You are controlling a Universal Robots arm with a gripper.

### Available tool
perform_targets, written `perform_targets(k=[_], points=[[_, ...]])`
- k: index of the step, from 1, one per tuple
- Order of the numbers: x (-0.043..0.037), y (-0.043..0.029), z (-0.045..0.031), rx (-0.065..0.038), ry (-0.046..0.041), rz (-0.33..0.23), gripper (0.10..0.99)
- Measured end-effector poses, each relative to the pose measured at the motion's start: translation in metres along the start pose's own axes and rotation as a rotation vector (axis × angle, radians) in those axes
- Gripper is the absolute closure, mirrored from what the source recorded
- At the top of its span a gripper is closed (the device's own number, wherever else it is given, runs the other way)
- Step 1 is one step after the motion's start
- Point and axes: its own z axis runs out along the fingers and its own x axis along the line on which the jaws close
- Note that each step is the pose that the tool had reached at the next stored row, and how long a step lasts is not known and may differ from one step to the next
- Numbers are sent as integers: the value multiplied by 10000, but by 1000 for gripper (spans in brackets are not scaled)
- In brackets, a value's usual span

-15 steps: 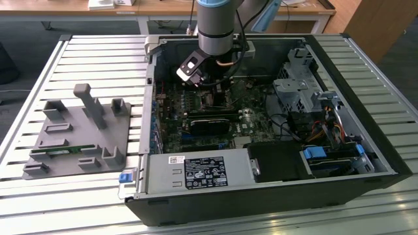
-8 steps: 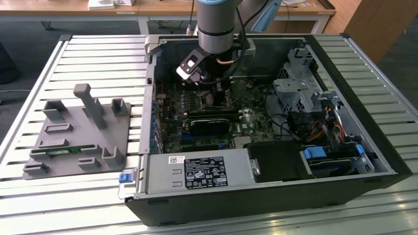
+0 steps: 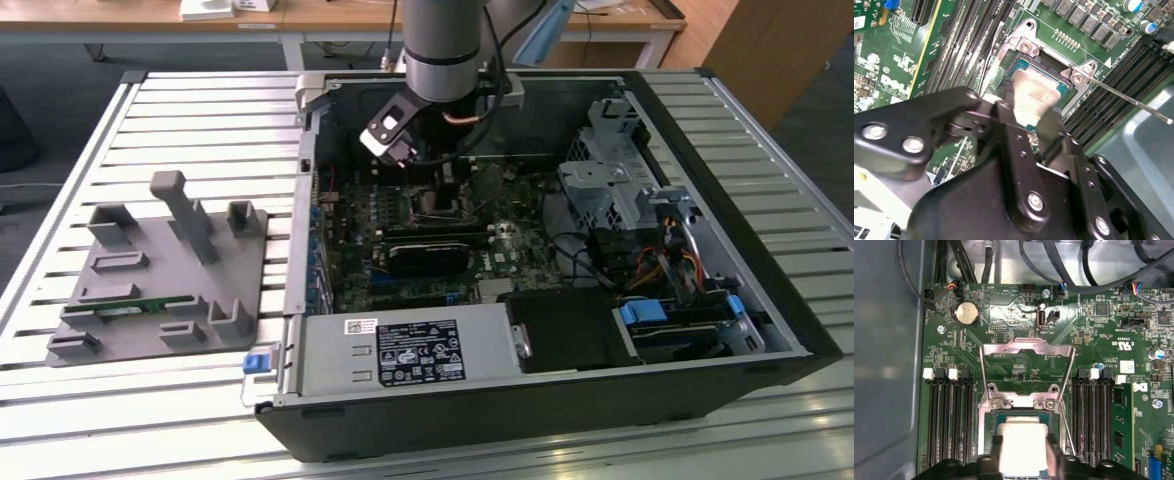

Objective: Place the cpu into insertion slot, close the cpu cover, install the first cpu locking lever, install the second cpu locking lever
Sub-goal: 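Place the cpu into insertion slot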

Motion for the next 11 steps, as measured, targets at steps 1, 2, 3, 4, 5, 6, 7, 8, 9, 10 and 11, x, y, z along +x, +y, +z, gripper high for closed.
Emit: perform_targets(k=[1,2,3,4,5,6,7,8,9,10,11], points=[[0,2,-11,3,0,2,671],[0,3,-21,5,-1,4,671],[0,4,-31,7,-1,7,729],[0,5,-41,9,-1,7,788],[0,6,-52,11,0,10,788],[0,8,-61,12,-1,10,847],[0,9,-69,15,-1,12,906],[0,10,-76,17,-1,12,965],[0,10,-81,19,-2,14,965],[1,11,-83,18,0,16,965],[1,12,-85,18,1,17,980]])
